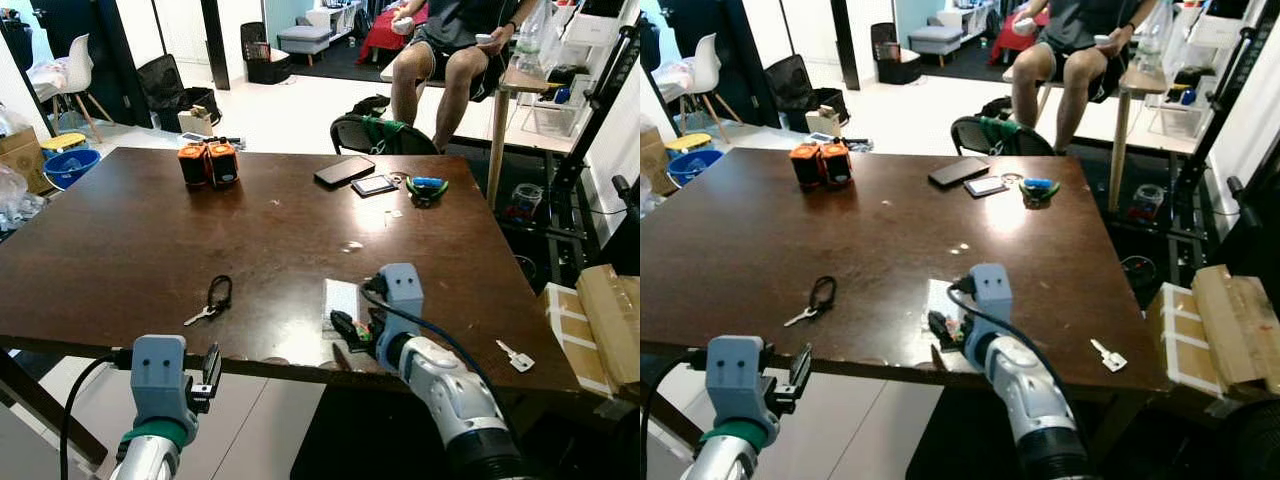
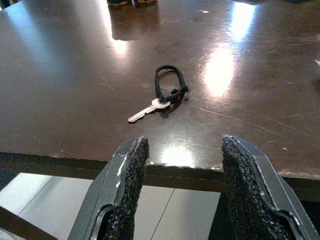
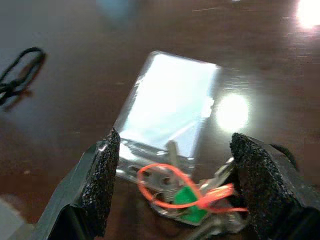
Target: Hang keys on a hook
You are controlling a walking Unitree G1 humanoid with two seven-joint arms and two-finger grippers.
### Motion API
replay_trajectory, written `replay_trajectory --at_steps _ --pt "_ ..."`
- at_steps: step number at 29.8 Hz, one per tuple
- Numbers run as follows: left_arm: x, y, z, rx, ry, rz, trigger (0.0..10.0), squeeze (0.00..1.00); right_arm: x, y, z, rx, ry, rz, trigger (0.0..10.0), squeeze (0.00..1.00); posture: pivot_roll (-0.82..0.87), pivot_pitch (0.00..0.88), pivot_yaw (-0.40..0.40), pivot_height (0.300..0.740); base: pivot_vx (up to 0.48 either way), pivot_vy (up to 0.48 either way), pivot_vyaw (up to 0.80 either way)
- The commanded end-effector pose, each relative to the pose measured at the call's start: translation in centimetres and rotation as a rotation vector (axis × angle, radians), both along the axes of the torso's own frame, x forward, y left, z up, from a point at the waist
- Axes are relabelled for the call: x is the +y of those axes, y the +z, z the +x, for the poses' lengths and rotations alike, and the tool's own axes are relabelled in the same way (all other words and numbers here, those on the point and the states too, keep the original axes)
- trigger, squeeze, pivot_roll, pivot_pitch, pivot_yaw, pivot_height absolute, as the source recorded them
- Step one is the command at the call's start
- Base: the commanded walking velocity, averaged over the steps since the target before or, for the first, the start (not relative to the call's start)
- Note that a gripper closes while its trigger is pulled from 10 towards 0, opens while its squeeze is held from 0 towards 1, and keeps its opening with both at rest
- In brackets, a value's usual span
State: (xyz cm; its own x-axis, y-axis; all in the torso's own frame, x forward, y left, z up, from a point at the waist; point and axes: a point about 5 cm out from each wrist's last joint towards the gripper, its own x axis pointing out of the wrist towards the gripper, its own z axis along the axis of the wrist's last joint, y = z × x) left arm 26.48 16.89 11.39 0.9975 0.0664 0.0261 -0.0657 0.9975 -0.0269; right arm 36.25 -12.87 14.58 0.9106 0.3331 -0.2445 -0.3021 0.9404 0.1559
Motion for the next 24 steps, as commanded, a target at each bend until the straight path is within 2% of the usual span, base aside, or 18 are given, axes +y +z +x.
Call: replay_trajectory --at_steps 1,6,12,24 --pt "0.4 -0.5 -0.1 0.031 0.008 -0.006 10.0 0.00 -0.4 -0.6 0.0 0.025 -0.024 0.006 10.0 0.00 -0.09 0.094 0.133 0.740 0.000 0.000 0.00" --pt "0.4 -0.5 -0.1 0.033 0.006 -0.010 10.0 0.00 -1.1 -0.6 0.2 0.024 -0.049 -0.003 10.0 0.00 -0.08 0.097 0.136 0.740 0.000 0.000 0.00" --pt "0.4 -0.5 -0.1 0.034 0.007 -0.010 10.0 0.00 -0.3 -0.8 -0.1 0.038 0.004 -0.026 10.0 0.00 -0.08 0.097 0.136 0.740 0.000 0.000 0.00" --pt "0.4 -0.5 -0.1 0.037 0.009 -0.013 10.0 0.00 -0.1 -0.6 0.1 0.028 0.001 -0.012 10.0 0.00 -0.08 0.097 0.136 0.740 0.000 0.000 0.00"
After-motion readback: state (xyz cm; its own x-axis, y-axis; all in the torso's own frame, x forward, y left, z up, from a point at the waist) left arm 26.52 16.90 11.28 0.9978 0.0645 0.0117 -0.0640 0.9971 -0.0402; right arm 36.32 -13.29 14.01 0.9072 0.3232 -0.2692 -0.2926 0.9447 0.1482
